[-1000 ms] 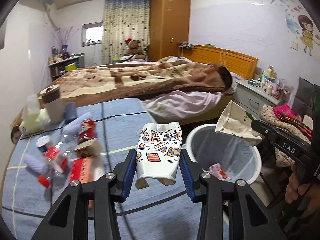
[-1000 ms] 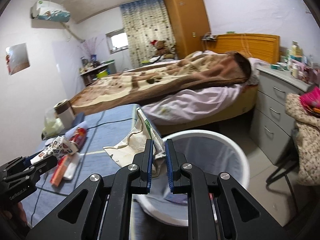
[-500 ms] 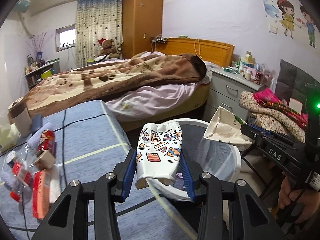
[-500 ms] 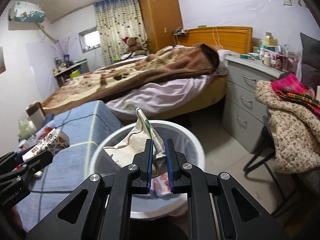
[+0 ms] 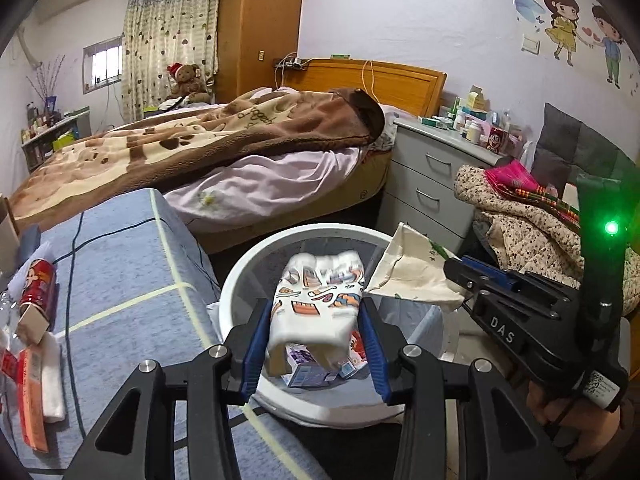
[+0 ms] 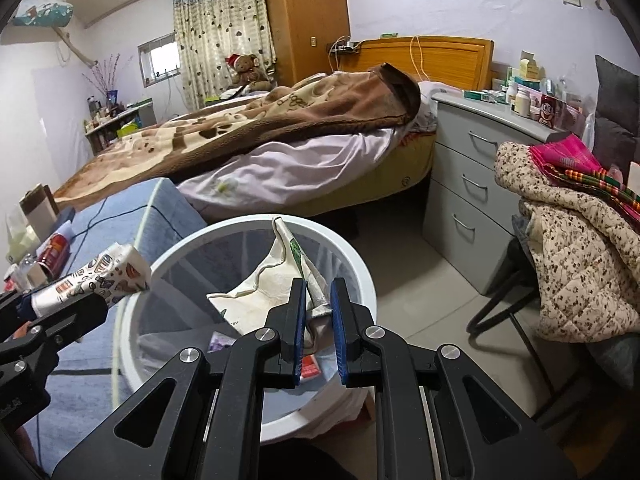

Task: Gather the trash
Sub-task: 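Carry wrapper and paper bag over the bin and release both, then grasp the red medicine box with the left tool while the right tool grasps the small white-green box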

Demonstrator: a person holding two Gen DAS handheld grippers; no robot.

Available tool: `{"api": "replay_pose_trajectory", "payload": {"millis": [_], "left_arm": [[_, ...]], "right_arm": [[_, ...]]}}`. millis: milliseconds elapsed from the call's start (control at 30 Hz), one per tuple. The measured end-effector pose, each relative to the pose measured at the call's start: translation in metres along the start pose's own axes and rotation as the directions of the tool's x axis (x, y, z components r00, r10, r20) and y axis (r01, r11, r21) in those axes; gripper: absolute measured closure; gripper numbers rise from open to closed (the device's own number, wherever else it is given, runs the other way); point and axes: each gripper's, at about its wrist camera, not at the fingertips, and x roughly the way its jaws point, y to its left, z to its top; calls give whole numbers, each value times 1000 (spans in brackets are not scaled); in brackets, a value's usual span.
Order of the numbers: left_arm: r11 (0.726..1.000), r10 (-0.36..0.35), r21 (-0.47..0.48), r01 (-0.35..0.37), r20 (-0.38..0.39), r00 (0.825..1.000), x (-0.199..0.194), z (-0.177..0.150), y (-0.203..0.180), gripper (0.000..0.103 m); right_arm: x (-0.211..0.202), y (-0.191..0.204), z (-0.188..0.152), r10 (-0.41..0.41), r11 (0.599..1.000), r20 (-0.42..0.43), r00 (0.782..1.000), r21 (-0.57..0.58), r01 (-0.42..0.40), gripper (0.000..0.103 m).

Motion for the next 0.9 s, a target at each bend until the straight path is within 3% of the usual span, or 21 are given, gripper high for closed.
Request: {"api": "replay_pose_trajectory", "payload": {"millis": [100, 233, 300, 333, 900], "left_arm": [[1000, -14, -10, 14, 4, 1000, 1, 0, 0, 45], [1000, -6, -18, 6, 4, 1000, 0, 0, 3, 45], [1000, -3, -25, 3, 6, 1000, -2, -1, 6, 45], [1000, 0, -26, 0, 5, 1000, -3, -1, 6, 44], [991, 91, -103, -84, 69, 993, -53, -12, 54, 44]], "right_arm": [[2, 0, 0, -5, 1000, -17, 1000, -6, 5, 89], [3, 2, 0, -13, 1000, -29, 999, -12, 13, 81], [3, 3, 0, 0, 1000, -31, 1000, -11, 0, 59], [2, 3, 0, 5, 1000, -29, 1000, -11, -5, 58], [-16, 34, 10, 70, 997, 41, 997, -44, -68, 58]]}}
